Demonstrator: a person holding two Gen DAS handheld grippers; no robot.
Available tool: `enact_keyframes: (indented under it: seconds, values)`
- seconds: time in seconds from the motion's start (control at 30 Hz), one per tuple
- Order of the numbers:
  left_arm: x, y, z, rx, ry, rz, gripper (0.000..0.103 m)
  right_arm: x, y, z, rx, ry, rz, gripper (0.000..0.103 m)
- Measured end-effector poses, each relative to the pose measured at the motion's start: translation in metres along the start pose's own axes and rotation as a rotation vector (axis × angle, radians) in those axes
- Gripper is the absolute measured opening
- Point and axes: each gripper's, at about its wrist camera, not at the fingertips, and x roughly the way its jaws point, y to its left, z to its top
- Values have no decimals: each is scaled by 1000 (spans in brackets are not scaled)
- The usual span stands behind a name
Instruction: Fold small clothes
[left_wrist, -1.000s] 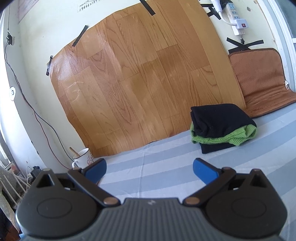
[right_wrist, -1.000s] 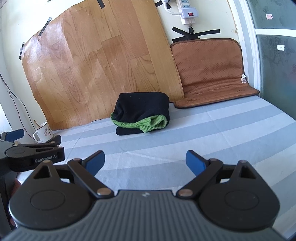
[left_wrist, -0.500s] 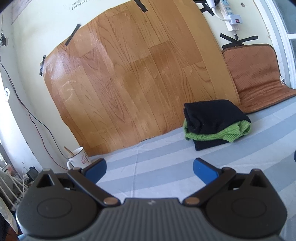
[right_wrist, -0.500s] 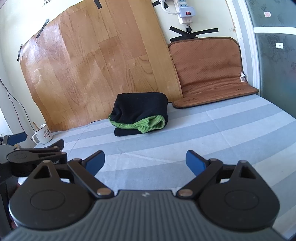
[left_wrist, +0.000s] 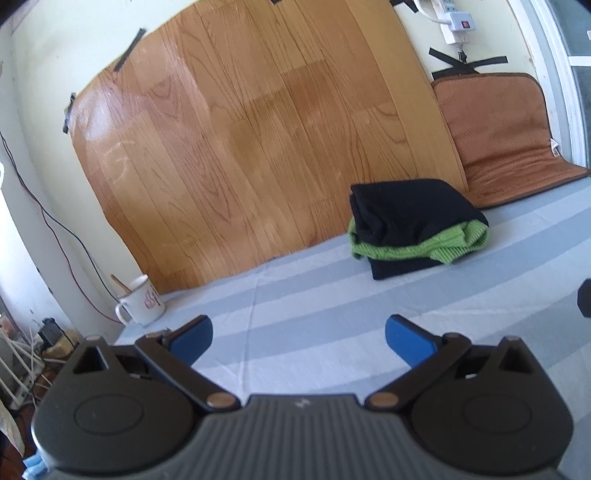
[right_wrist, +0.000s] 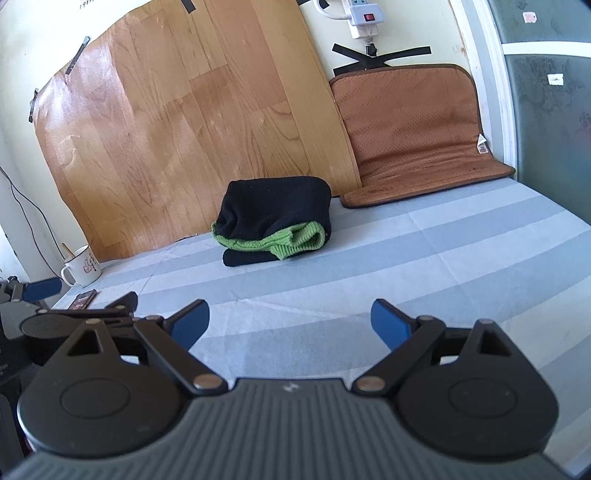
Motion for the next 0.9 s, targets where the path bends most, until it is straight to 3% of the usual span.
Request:
enact_keyframes:
  seconds: [0.23, 0.53, 0.9]
  values:
    - [8, -1, -7, -36, 79, -75, 103, 5, -2, -1, 2, 12, 4, 96]
    - [20, 9, -20, -63, 157, -70, 103, 15, -3, -4, 4, 40, 16, 96]
    - [32, 13, -26, -70, 194, -78, 103, 23, 1, -5, -10, 62, 23, 96]
